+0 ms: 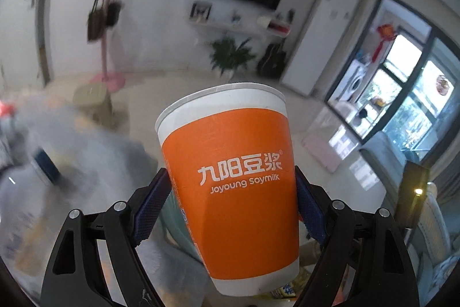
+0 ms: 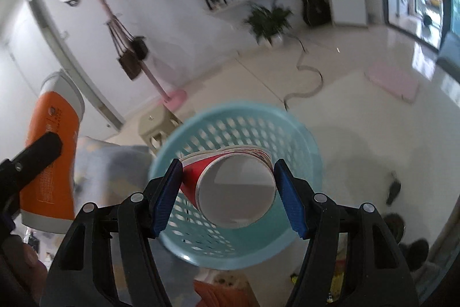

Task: Collect trash
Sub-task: 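Drop the red-and-white cup into the blue basket with the right tool while the left tool carries the orange cup, then open the left tool over the blue basket to drop the orange cup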

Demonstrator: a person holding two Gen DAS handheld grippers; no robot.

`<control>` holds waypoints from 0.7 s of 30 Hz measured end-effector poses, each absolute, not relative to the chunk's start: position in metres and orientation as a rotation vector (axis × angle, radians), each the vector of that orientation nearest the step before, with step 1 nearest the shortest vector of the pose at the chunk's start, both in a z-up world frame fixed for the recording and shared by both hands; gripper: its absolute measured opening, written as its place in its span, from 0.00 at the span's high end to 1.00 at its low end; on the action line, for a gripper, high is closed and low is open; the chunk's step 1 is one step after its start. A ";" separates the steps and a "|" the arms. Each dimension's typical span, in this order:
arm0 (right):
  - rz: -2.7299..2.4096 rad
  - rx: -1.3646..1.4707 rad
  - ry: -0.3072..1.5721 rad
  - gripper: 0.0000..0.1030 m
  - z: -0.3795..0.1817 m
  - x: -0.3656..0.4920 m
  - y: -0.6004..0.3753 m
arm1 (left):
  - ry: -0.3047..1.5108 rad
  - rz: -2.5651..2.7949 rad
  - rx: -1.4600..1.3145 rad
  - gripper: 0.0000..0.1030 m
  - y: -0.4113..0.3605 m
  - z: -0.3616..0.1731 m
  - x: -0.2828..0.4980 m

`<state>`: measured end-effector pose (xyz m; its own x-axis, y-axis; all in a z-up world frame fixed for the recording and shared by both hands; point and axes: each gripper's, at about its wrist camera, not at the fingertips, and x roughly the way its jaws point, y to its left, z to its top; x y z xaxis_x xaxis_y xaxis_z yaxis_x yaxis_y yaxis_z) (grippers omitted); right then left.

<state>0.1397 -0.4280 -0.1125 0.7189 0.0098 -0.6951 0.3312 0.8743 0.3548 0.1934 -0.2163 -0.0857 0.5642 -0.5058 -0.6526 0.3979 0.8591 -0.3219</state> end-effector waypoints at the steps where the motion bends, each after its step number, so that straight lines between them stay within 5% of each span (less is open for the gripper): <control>1: -0.185 0.499 0.772 0.40 -0.121 0.143 -0.430 | 0.832 -0.534 -0.156 0.22 -0.217 -0.093 0.197; 11: -0.174 0.568 0.896 0.38 -0.165 0.162 -0.441 | 0.943 -0.500 -0.191 0.20 -0.218 -0.120 0.208; 21: -0.159 0.505 0.852 0.38 -0.139 0.148 -0.429 | 0.837 -0.530 -0.218 0.20 -0.200 -0.081 0.183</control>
<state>0.1477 -0.4293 -0.1385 0.6552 0.0642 -0.7528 0.3312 0.8711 0.3625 0.1827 -0.1997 -0.0806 0.5497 -0.5272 -0.6480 0.3601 0.8495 -0.3856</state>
